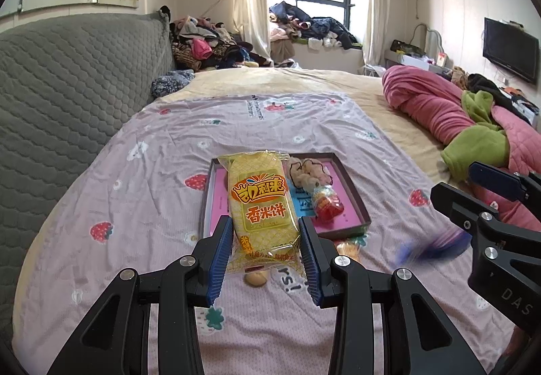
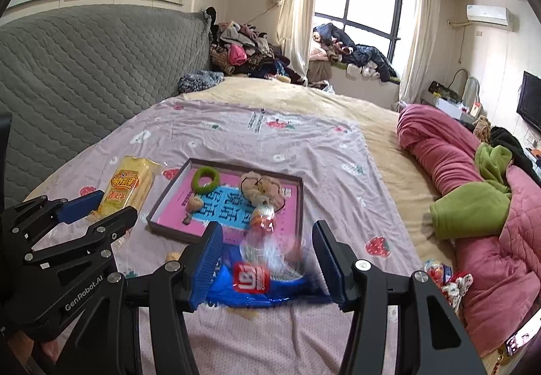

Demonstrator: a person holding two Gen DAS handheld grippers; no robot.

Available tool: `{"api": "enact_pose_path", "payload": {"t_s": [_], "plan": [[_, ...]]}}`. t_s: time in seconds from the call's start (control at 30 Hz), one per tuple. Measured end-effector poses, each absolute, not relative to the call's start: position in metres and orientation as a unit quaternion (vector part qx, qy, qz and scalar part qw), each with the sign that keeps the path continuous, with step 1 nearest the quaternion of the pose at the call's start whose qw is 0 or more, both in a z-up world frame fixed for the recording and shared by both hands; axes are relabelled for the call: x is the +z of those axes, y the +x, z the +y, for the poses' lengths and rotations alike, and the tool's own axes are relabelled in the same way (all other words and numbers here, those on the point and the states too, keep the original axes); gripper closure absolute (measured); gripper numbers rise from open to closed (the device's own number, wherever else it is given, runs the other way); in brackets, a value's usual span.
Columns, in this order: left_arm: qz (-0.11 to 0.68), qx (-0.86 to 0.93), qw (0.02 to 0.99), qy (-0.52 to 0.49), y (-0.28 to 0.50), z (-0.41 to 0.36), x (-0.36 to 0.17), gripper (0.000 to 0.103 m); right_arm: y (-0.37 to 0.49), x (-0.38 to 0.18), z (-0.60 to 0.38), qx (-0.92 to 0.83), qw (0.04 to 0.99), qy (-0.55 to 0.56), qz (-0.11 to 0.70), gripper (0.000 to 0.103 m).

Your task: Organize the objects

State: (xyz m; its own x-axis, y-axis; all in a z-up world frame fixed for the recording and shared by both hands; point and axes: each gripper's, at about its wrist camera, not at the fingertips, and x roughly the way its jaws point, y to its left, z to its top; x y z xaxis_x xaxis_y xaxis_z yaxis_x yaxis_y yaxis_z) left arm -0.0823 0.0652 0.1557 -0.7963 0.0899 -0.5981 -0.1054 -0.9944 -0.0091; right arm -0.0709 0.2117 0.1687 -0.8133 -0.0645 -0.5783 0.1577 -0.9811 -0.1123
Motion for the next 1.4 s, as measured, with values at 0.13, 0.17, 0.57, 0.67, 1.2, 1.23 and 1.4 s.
{"api": "enact_pose_path", "payload": {"t_s": [0.13,0.17,0.57,0.67,1.2,1.23,1.4], "plan": [[0.014,0.949,0.053,-0.309,-0.09,0.066,0.161,0.062,-0.079,0.176,0.211,-0.95,0.058,0.296,0.081,0.048],[0.015,0.95,0.052,-0.309,-0.092,0.067,0.161,0.062,-0.081,0.175,0.211,-0.949,0.059,0.298,0.083,0.048],[0.018,0.944,0.049,-0.325,-0.125,0.067,0.146,0.062,-0.114,0.149,0.207,-0.939,0.064,0.325,0.089,0.048],[0.017,0.942,0.047,-0.331,-0.136,0.066,0.139,0.062,-0.122,0.143,0.206,-0.938,0.065,0.328,0.089,0.048],[0.013,0.927,0.045,-0.373,-0.193,0.067,0.077,0.062,-0.175,0.091,0.21,-0.925,0.07,0.365,0.083,0.056],[0.013,0.926,0.045,-0.375,-0.196,0.068,0.074,0.062,-0.177,0.088,0.211,-0.924,0.07,0.367,0.083,0.056],[0.016,0.92,0.046,-0.389,-0.212,0.073,0.056,0.062,-0.189,0.074,0.215,-0.921,0.072,0.374,0.077,0.057]]}}
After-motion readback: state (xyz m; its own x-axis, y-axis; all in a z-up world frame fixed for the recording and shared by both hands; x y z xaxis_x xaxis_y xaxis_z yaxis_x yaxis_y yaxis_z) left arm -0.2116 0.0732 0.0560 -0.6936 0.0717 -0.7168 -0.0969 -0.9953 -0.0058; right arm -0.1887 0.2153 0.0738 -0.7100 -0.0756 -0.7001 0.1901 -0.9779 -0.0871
